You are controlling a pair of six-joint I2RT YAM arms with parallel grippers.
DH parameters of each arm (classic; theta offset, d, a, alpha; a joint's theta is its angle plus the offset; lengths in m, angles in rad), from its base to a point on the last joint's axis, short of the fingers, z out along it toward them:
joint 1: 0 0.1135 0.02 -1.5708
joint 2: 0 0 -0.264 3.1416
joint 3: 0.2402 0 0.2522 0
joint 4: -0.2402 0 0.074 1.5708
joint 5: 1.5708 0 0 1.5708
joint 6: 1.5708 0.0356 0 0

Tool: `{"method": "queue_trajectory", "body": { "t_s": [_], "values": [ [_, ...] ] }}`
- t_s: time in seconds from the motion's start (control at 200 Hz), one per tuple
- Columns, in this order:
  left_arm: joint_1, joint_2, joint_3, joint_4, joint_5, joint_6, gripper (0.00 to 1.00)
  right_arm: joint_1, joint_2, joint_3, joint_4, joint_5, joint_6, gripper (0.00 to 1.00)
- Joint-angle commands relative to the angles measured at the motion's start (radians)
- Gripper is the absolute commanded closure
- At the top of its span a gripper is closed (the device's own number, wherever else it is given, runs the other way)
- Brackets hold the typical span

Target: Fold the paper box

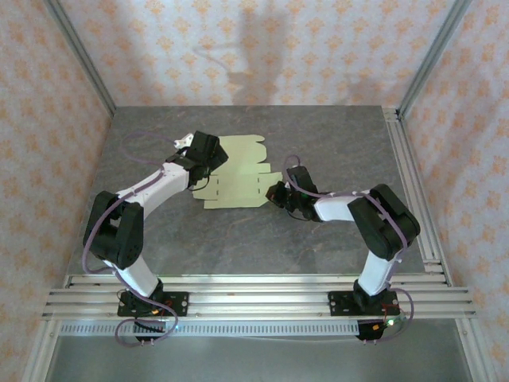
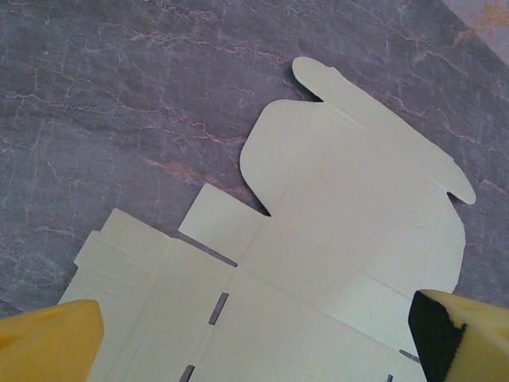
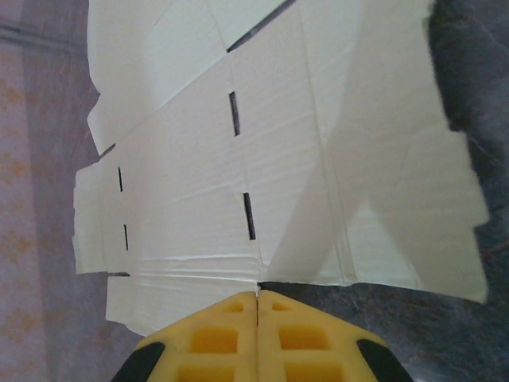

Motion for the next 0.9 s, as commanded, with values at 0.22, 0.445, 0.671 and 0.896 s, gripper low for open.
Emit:
{"method": "queue_trajectory", "body": {
  "t_s": [0.22,0.445,0.671,0.896],
  "values": [
    [0.033,-0.038,0.046,-0.043,0.058,0.230,0.00,-0.145,-0.028,0.276,-0.701,-0.283,-0.768,1.00],
    [0.053,-0.002,0.083,-0.068,0.157,0.297,0.00,-0.257,0.126,0.552,-1.127,-0.217,-1.159,1.00],
    [0.052,0.082,0.142,-0.080,0.297,0.326,0.00,-0.327,0.308,0.886,-1.423,-0.248,-1.470,0.94],
    [0.049,0.197,0.245,-0.100,0.364,0.386,0.00,-0.337,0.219,0.866,-1.258,-0.172,-1.282,0.12]
  ]
}}
